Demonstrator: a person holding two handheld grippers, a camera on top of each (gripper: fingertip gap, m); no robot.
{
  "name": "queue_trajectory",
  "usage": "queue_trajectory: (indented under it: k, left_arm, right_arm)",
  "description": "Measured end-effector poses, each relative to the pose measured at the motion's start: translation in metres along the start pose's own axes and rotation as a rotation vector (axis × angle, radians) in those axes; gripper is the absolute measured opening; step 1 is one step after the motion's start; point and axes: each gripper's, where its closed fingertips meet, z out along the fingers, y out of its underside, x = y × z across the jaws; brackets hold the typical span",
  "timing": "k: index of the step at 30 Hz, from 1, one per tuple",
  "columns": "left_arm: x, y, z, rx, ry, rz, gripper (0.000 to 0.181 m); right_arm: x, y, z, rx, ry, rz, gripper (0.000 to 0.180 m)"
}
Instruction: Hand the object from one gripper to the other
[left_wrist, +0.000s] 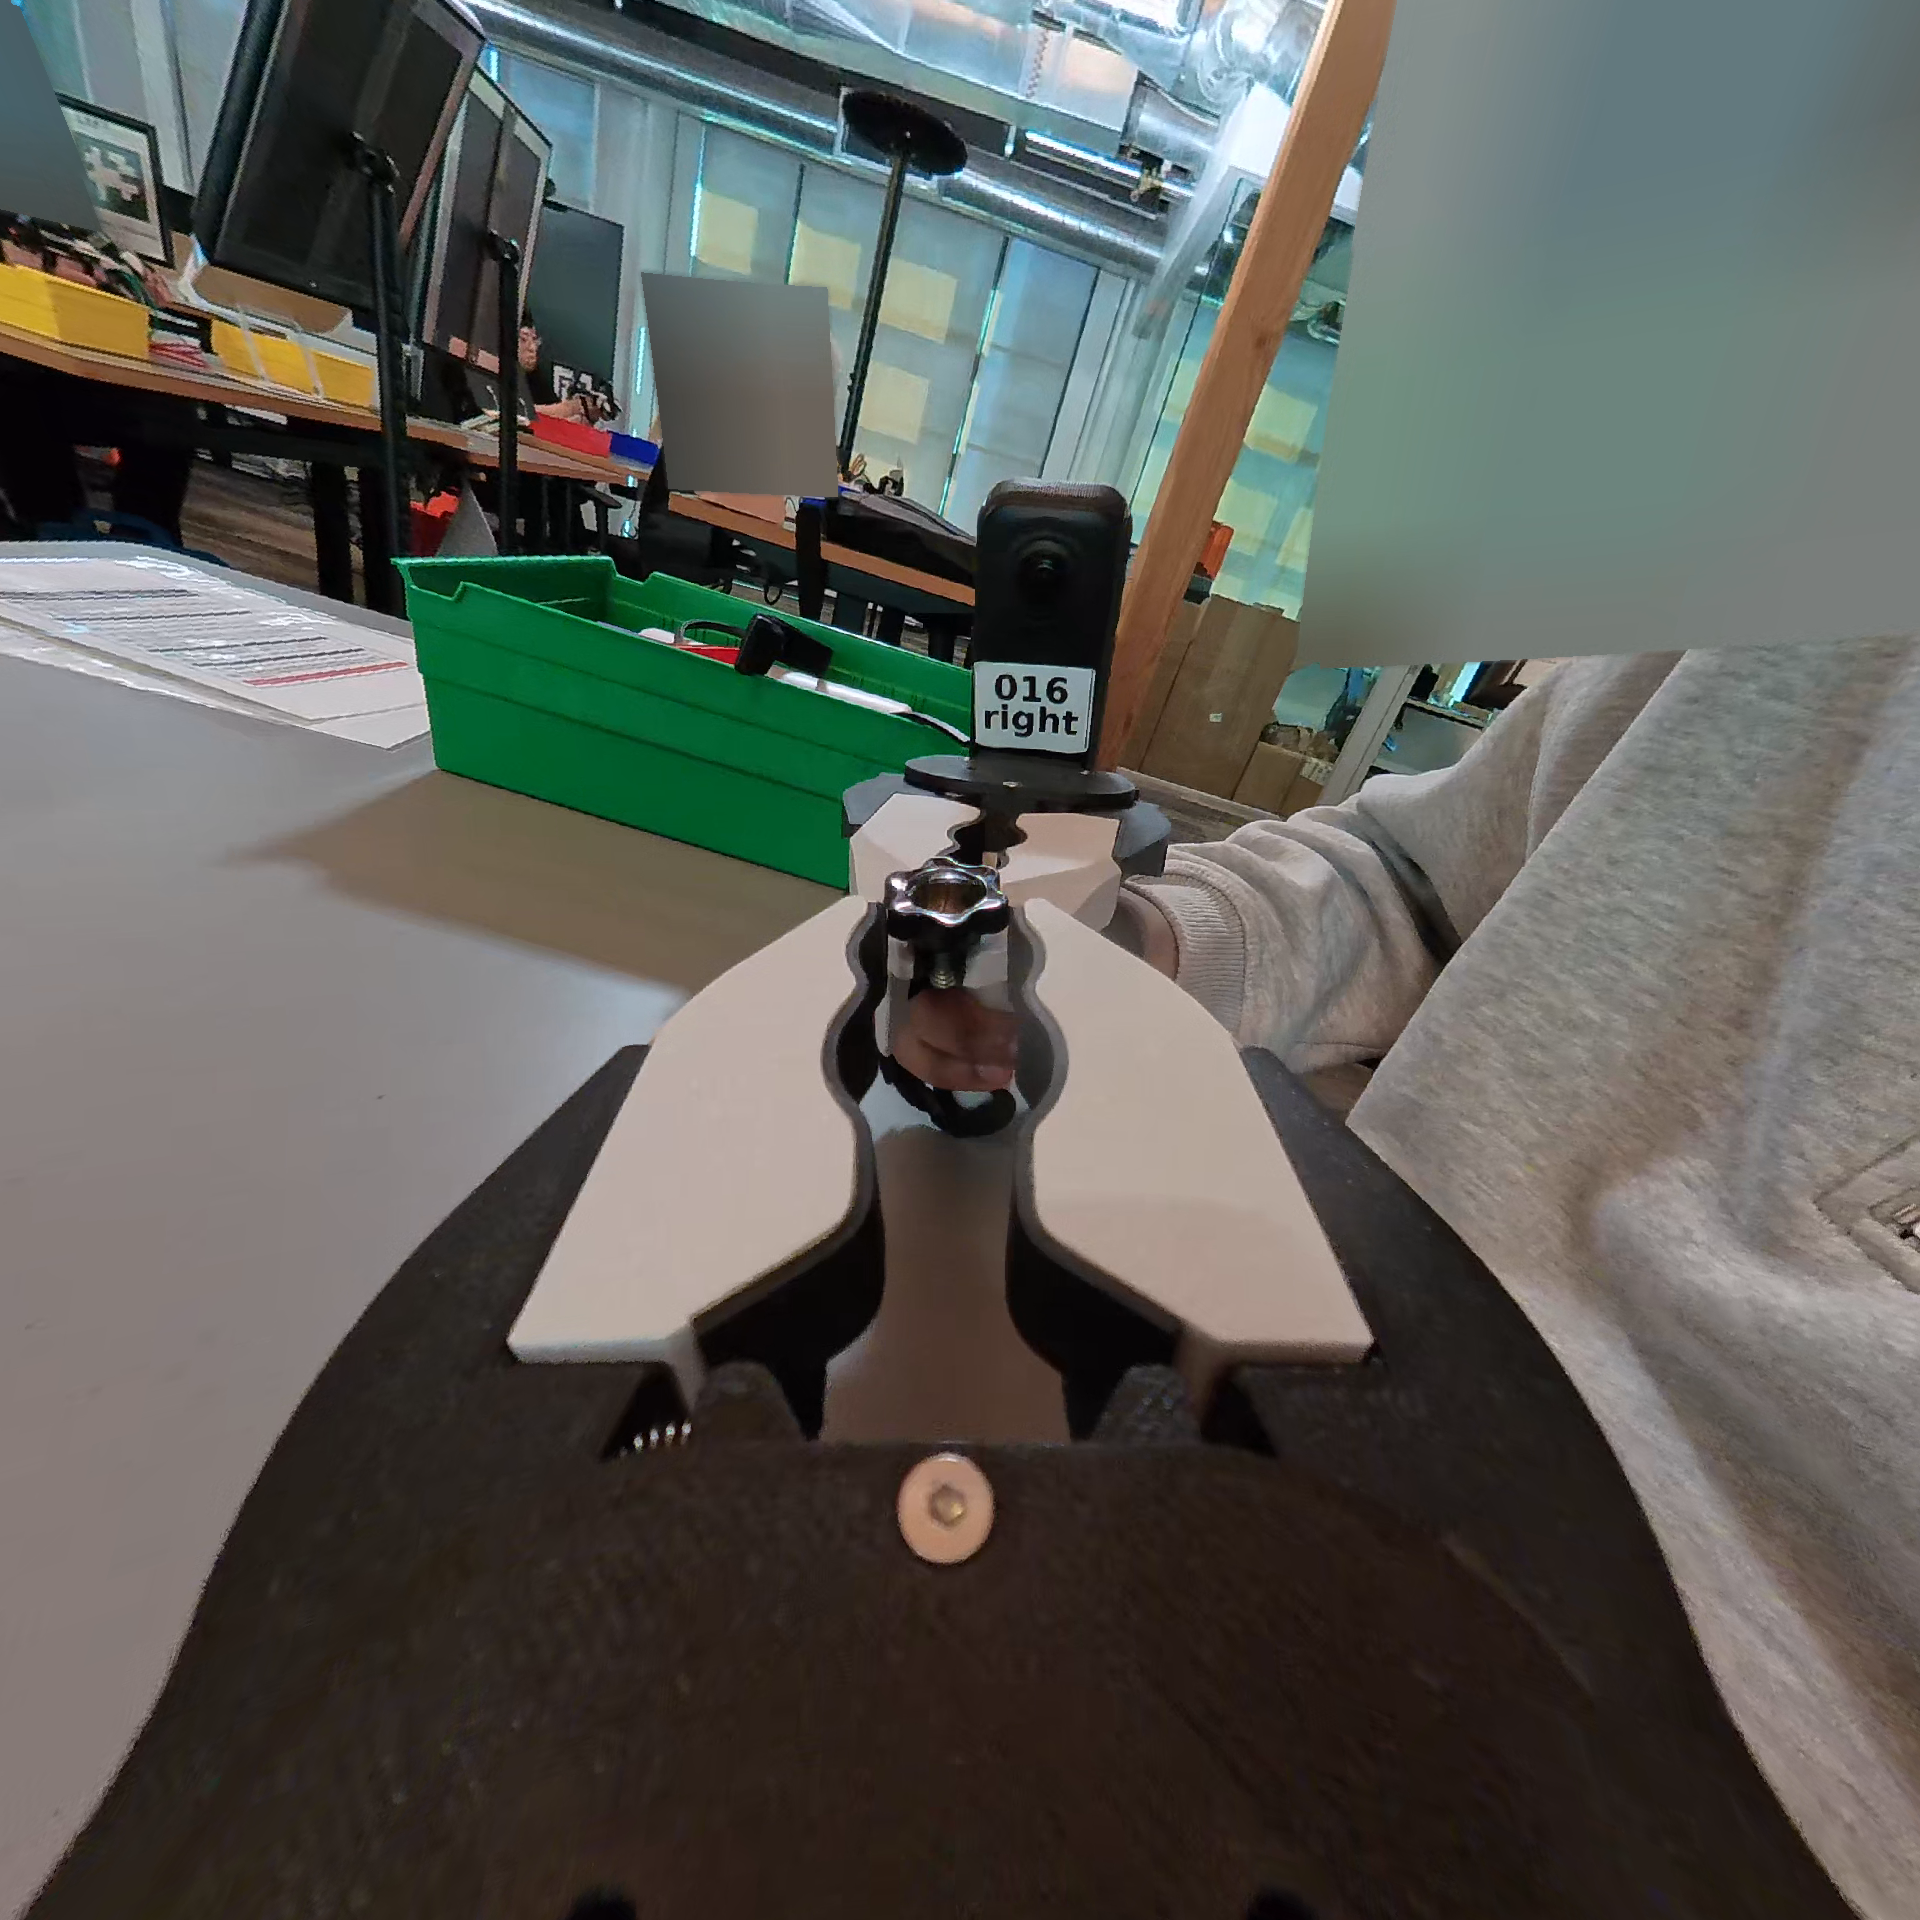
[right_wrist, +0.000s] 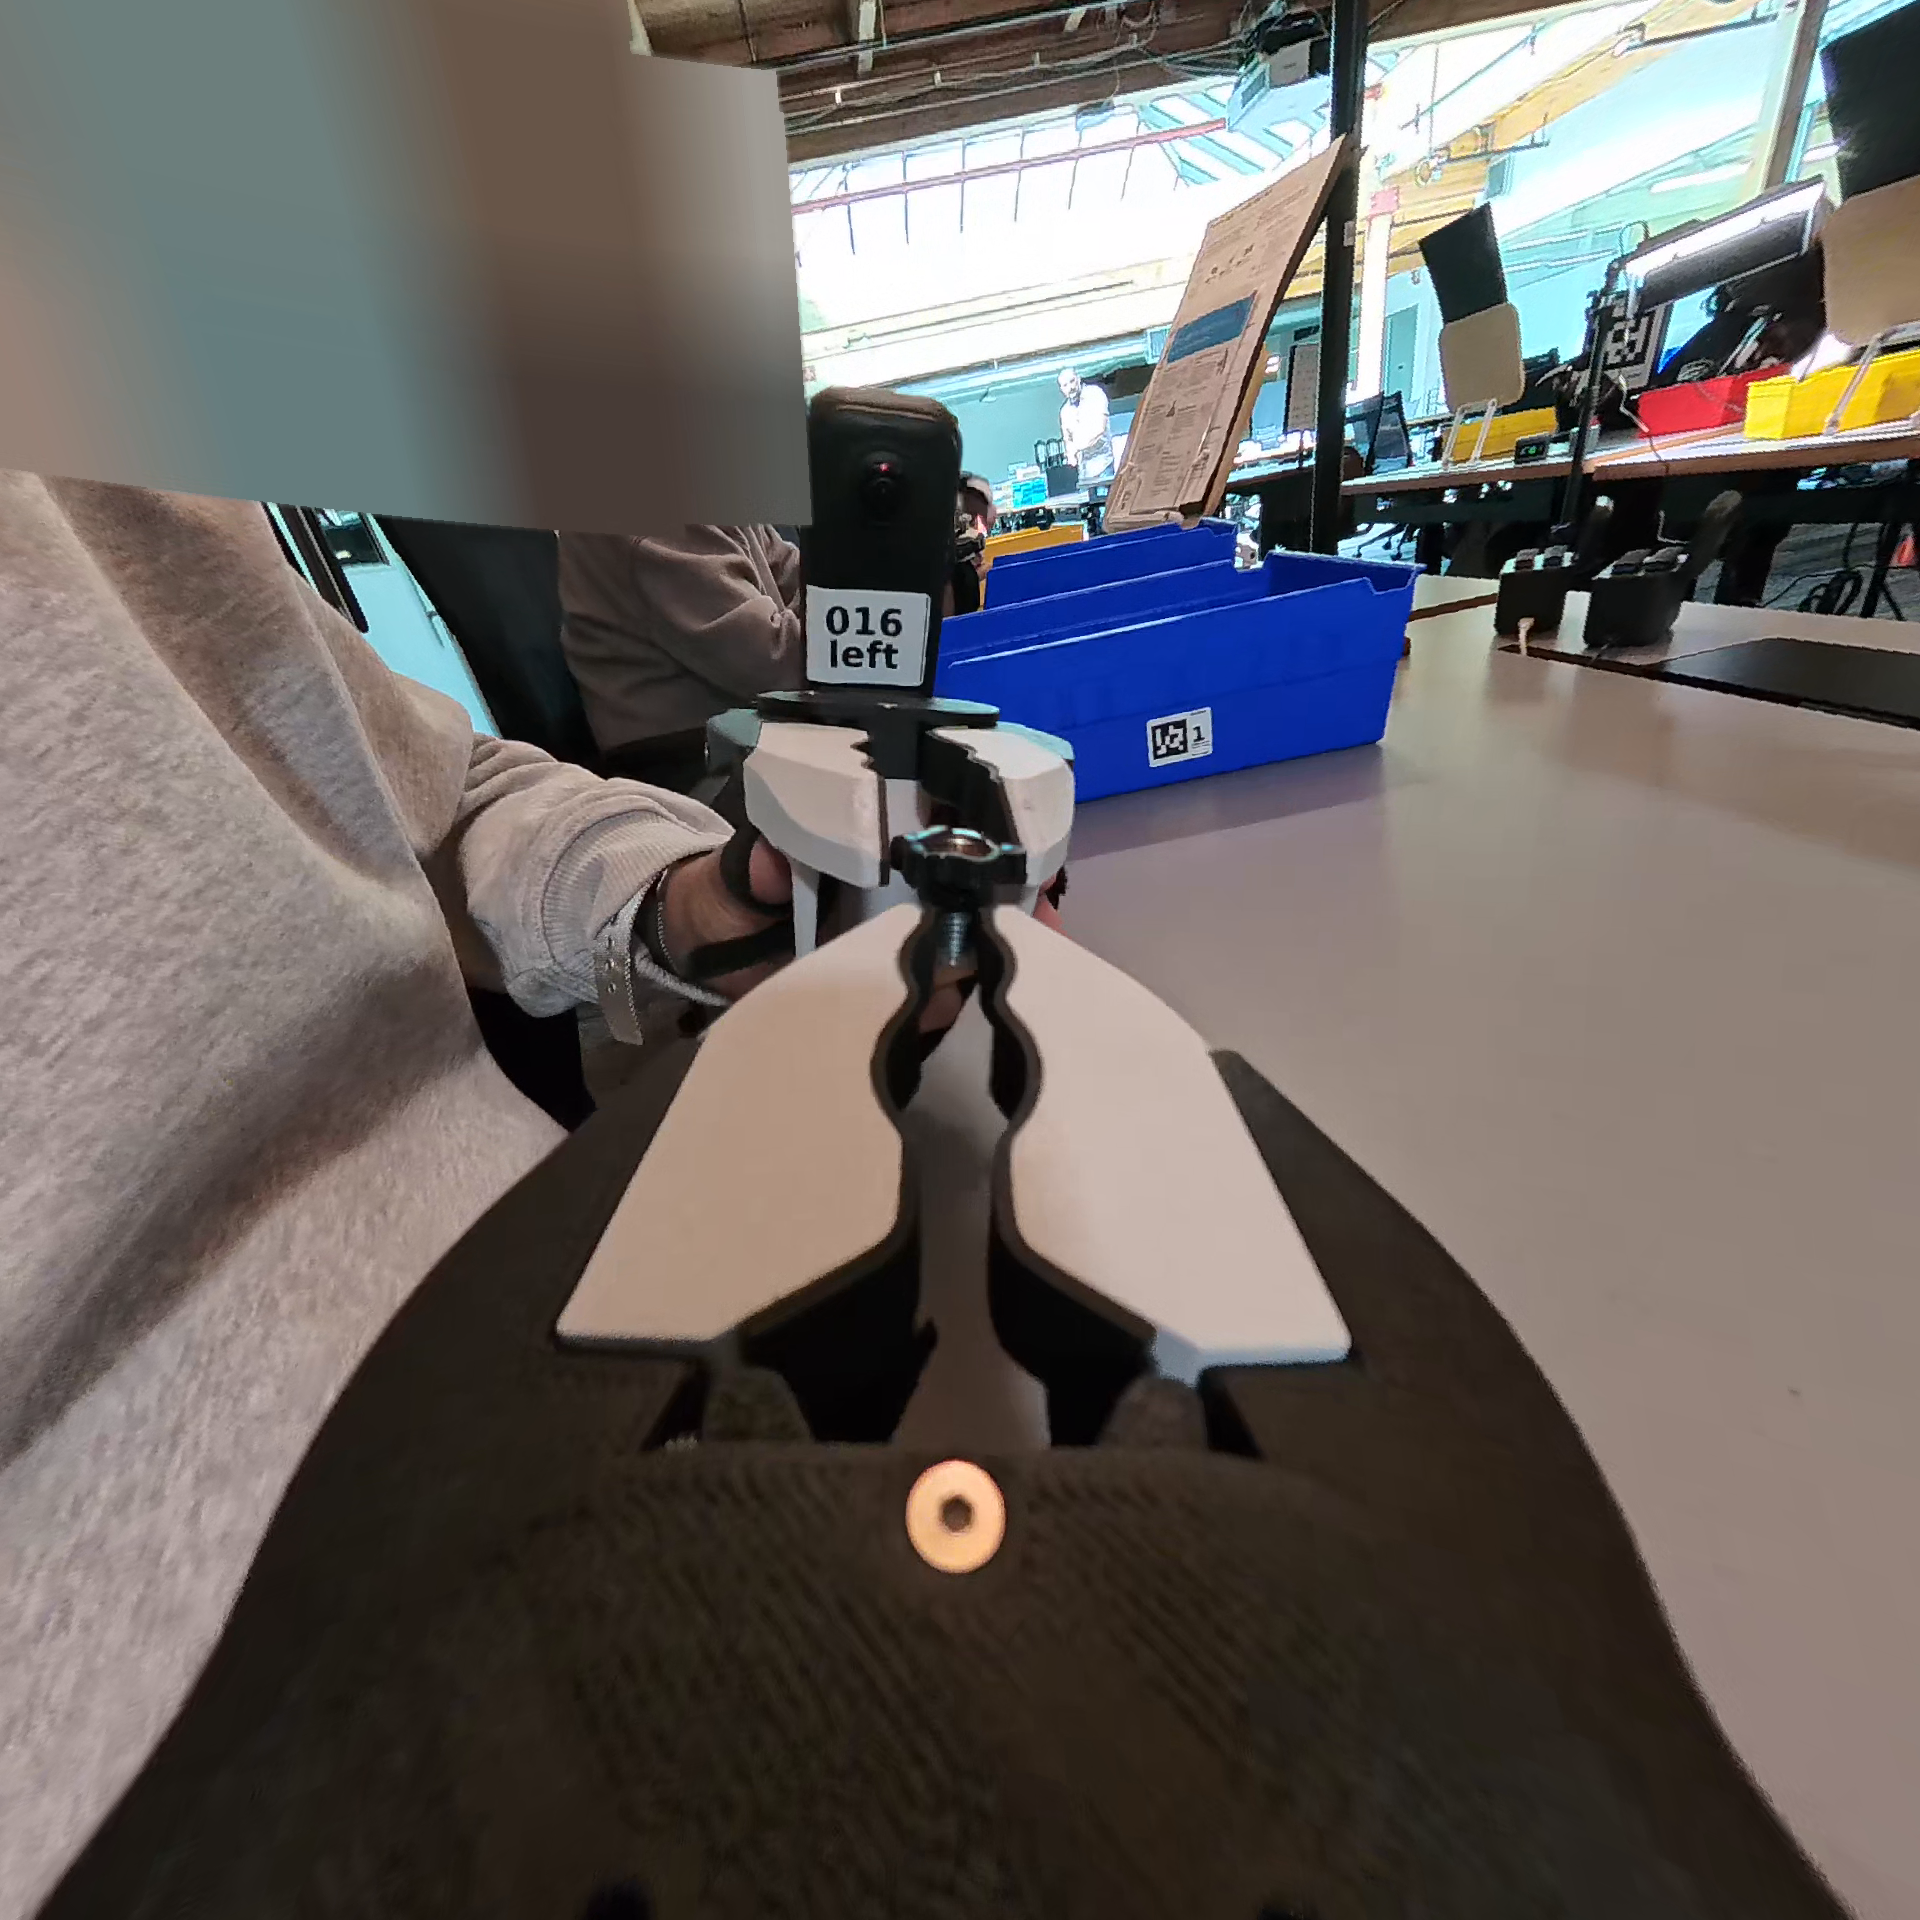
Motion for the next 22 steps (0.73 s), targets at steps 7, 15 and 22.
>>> queue_trajectory:
  k: [7,15,22]
  left_arm:
    - [-0.008,0.000,-0.004,0.012,-0.004,-0.094,0.020]
    - [0.002,0.010,0.001,-0.034,0.145,-0.322,0.021]
    - [0.010,0.007,-0.001,-0.028,0.293,-0.557,0.022]
  right_arm:
    - [0.010,-0.009,-0.010,-0.013,0.058,-0.221,0.043]
    - [-0.012,0.005,-0.006,-0.140,0.036,-0.686,0.043]
    - [-0.015,0.008,-0.006,-0.166,0.030,-0.741,0.031]
